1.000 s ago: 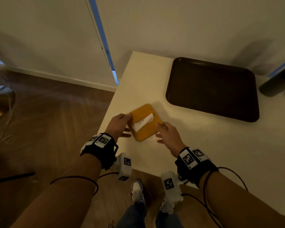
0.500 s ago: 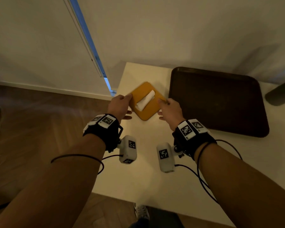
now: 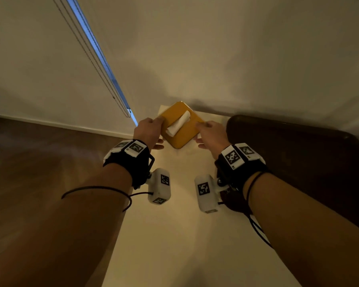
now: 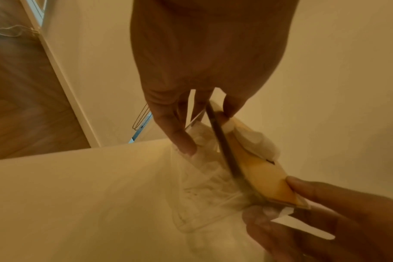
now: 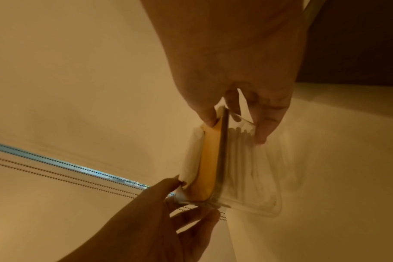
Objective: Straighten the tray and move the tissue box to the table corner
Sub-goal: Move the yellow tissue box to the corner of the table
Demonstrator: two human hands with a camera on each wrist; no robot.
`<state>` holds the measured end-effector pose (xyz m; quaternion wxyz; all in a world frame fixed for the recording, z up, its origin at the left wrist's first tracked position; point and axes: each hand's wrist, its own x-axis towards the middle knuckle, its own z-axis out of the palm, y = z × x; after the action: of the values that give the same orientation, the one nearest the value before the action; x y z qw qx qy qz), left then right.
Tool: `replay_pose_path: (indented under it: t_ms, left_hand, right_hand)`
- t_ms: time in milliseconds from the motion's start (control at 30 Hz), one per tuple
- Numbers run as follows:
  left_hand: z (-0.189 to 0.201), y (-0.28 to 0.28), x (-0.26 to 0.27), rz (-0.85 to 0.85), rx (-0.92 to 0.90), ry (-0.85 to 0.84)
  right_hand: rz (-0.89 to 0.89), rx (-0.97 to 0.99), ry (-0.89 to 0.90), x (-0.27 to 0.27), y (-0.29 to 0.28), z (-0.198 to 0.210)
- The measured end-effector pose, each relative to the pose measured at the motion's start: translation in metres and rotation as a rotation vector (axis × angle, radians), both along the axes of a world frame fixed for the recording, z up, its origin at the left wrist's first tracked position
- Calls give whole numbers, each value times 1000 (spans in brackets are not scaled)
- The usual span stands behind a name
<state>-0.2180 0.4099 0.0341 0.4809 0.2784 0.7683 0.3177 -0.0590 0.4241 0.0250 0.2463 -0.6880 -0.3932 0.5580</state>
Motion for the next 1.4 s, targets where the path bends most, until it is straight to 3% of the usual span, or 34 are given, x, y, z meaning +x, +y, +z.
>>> replay_pose_path:
  t_ms: [533,766,899,1066,1399]
  left_hand:
    - [-23,40,-5,-8,13,3]
    - [-32,-3,5,191,113,-140]
    - [-43,-23,22,104,130,-125]
    - [-45,-15,28,114,167,-125]
    - [-41,-3,15,9,167,-140]
  right_hand:
    - [-20,5,5,-1,35,-15]
    - [38,166,-106,1,38,-7]
    - [88,203,-142,0,40,-5]
    - [107,231,-170,0,38,-9]
    - [20,211,-148,1,33,-14]
